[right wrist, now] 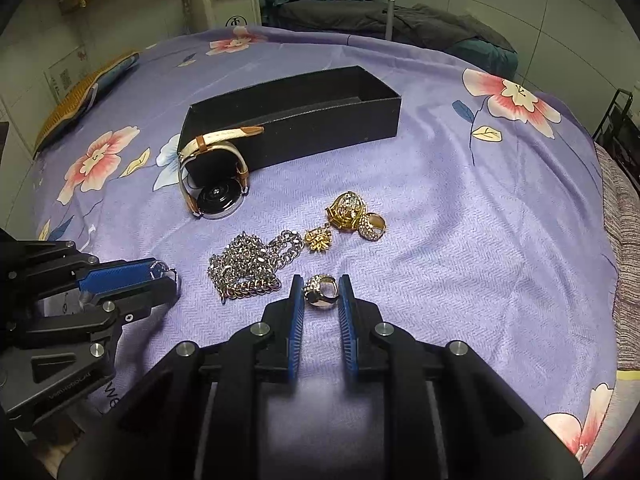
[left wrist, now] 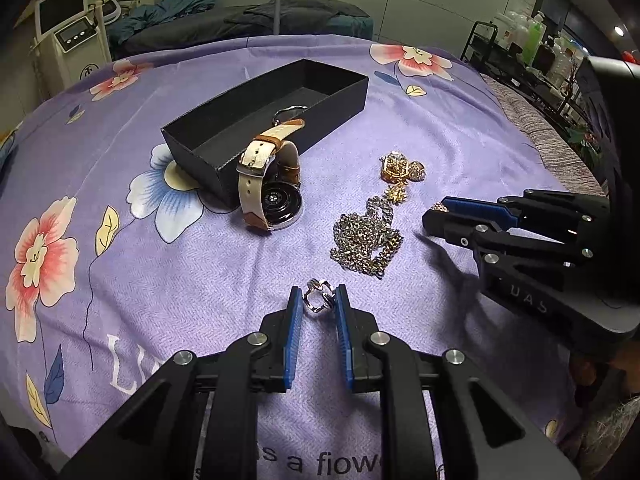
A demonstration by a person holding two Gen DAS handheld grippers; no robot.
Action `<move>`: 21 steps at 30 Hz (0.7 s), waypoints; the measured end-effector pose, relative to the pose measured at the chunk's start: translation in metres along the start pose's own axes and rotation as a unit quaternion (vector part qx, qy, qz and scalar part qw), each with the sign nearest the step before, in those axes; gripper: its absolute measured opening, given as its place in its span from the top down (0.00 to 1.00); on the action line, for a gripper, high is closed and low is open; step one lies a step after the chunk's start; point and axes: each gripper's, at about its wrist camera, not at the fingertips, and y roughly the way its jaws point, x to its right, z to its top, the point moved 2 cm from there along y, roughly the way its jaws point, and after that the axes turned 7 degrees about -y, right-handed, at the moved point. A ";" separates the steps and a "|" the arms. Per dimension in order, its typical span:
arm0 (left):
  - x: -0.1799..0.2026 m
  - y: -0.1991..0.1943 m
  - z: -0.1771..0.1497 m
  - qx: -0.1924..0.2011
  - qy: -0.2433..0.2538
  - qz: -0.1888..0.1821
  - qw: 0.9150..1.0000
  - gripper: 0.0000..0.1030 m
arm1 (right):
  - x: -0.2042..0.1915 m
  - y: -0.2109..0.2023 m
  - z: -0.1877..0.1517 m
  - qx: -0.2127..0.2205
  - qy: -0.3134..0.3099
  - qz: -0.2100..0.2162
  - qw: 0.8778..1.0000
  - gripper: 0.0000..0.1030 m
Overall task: Organize jewelry
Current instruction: 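Grasp the silver ring with the left tool while the right tool grasps the gold ring, then lower both rings into the black box and open both tools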
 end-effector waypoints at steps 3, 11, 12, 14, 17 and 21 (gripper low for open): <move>-0.002 -0.001 0.008 0.006 0.000 0.004 1.000 0.84 | 0.000 -0.001 0.011 0.006 -0.009 -0.001 1.000 0.82; -0.010 -0.002 0.046 0.034 0.005 0.019 0.999 0.84 | 0.006 -0.002 0.061 0.038 -0.029 0.005 0.999 0.82; -0.012 -0.001 0.051 0.036 0.004 0.021 0.999 0.84 | 0.008 -0.001 0.069 0.041 -0.030 0.008 0.999 0.82; -0.018 0.000 0.063 0.040 -0.004 0.019 0.999 0.84 | 0.010 0.003 0.083 0.045 -0.032 0.011 0.998 0.82; -0.025 0.002 0.077 0.047 -0.014 0.019 0.999 0.84 | 0.015 0.009 0.102 0.048 -0.030 0.013 0.998 0.82; -0.026 -0.002 0.091 0.057 -0.013 0.019 0.998 0.84 | 0.021 0.017 0.123 0.050 -0.022 0.015 0.998 0.82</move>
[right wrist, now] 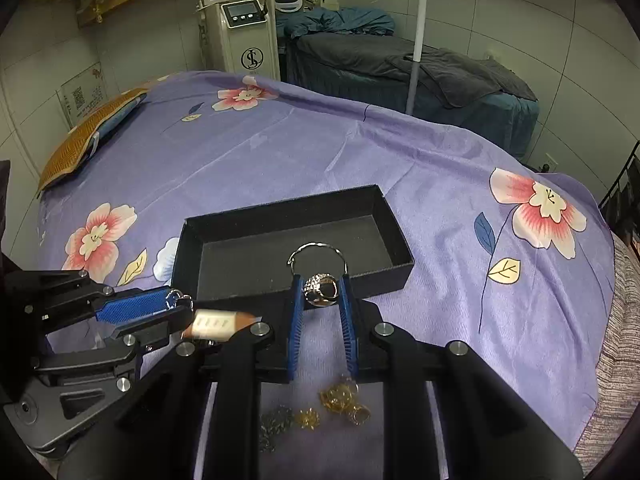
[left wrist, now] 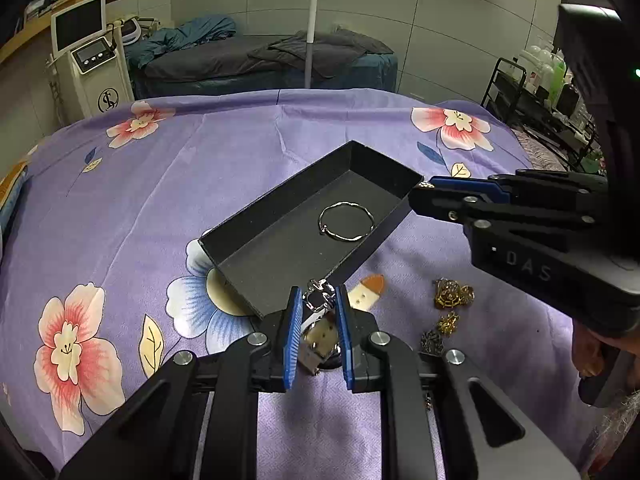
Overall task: Organize jewelry
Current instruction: 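Lower both rings into the black box and open both tools, then grasp the leather-strap watch with the left tool while the right tool grasps a stone-set gold ring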
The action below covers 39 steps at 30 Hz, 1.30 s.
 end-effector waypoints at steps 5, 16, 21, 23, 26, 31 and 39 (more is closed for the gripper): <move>0.001 0.007 0.010 0.005 0.011 0.010 1.000 0.84 | 0.007 0.015 0.015 -0.005 0.014 0.005 1.000 0.82; -0.006 0.029 0.022 -0.001 0.011 0.039 0.999 0.51 | 0.007 0.037 0.017 -0.025 -0.001 -0.026 0.999 0.62; -0.012 0.024 0.016 0.005 0.004 0.050 0.999 0.32 | 0.010 0.025 0.012 -0.006 -0.001 -0.040 0.999 0.43; -0.013 0.022 0.012 0.005 0.003 0.056 0.998 0.23 | 0.011 0.023 0.006 -0.014 0.004 -0.045 0.999 0.43; -0.016 0.017 0.003 0.006 -0.004 0.054 0.999 0.19 | 0.015 0.018 -0.008 -0.020 0.018 -0.041 0.999 0.43; -0.026 0.008 -0.018 -0.003 -0.033 0.046 0.998 0.16 | 0.027 0.011 -0.043 -0.036 0.052 -0.043 0.997 0.43; -0.038 0.003 -0.054 -0.022 -0.065 0.044 0.997 0.17 | 0.032 -0.007 -0.097 -0.048 0.071 -0.044 0.995 0.43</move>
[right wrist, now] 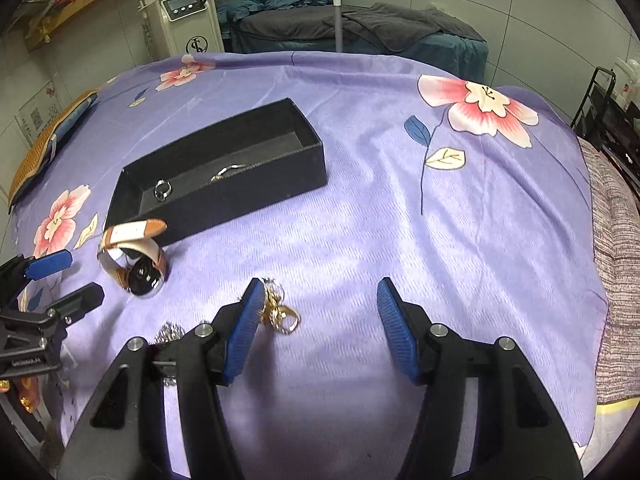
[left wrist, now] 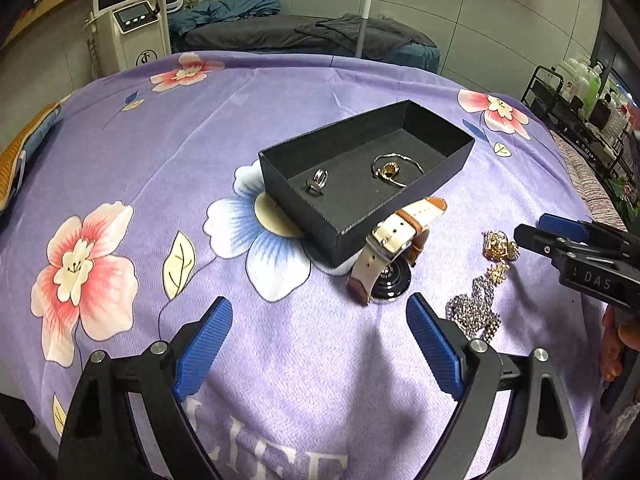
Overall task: Organize jewelry
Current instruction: 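Grasp the leather-strap watch with the left tool while the right tool grasps a stone-set gold ring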
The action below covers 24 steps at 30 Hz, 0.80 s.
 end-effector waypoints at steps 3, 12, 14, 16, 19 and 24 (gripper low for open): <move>0.000 0.001 -0.010 -0.008 0.000 -0.001 1.000 0.20 | -0.006 -0.002 -0.013 -0.004 -0.024 -0.002 1.000 0.43; 0.010 0.009 -0.012 -0.017 -0.008 -0.022 1.000 0.46 | -0.024 0.003 -0.024 -0.005 -0.078 -0.011 0.997 0.50; 0.012 0.011 -0.007 -0.018 -0.015 -0.030 0.999 0.50 | -0.023 0.005 -0.021 -0.006 -0.076 -0.008 0.997 0.51; 0.013 0.014 -0.002 -0.019 -0.028 -0.040 0.999 0.53 | -0.023 0.007 -0.018 -0.006 -0.076 -0.009 0.997 0.52; 0.014 0.017 0.004 -0.016 -0.042 -0.037 0.998 0.57 | -0.024 0.009 -0.015 -0.006 -0.081 -0.011 0.997 0.52; 0.015 0.017 0.010 -0.007 -0.070 -0.036 0.997 0.59 | -0.026 0.014 -0.011 -0.005 -0.084 -0.009 0.996 0.57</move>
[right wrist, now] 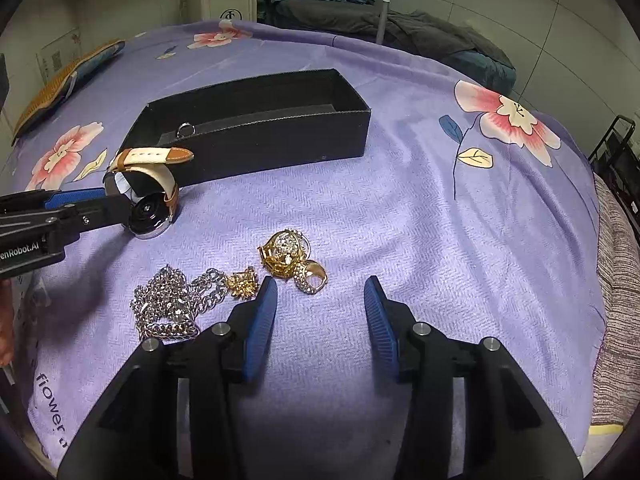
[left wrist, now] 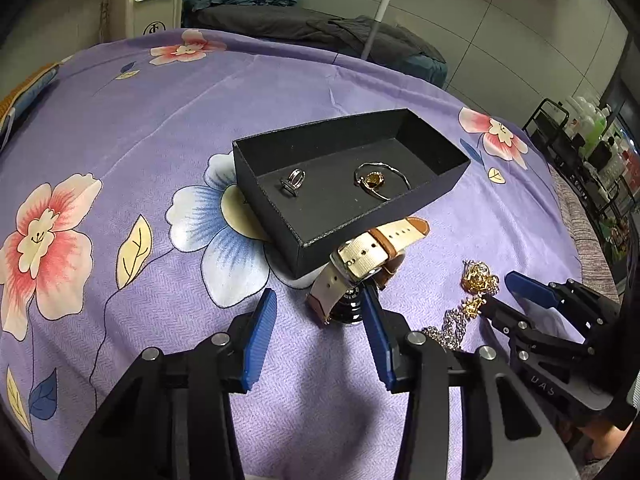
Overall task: Organize jewelry
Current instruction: 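Grasp the leather-strap watch with the left tool while the right tool grasps a stone-set gold ring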
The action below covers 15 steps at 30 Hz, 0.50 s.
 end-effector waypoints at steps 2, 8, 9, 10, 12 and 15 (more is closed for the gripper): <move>0.001 0.004 0.001 -0.003 -0.005 0.009 1.000 0.66 | -0.001 0.002 0.002 0.000 -0.003 0.000 1.000 0.59; -0.005 0.011 0.004 -0.009 -0.032 0.013 0.999 0.90 | -0.002 0.005 0.006 0.002 -0.010 0.002 1.000 0.71; -0.005 0.011 0.005 -0.008 -0.030 0.017 0.999 0.90 | -0.002 0.005 0.006 0.002 -0.010 0.002 1.000 0.75; -0.005 0.011 0.005 -0.007 -0.029 0.019 0.999 0.92 | -0.003 0.005 0.006 0.002 -0.012 0.003 1.000 0.80; -0.008 0.010 0.006 -0.006 -0.031 0.018 0.999 0.94 | -0.004 0.004 0.005 0.002 -0.015 0.001 1.000 0.82; -0.013 0.008 0.004 -0.008 -0.037 0.008 0.999 0.95 | -0.005 0.002 0.003 0.001 -0.010 0.006 1.000 0.82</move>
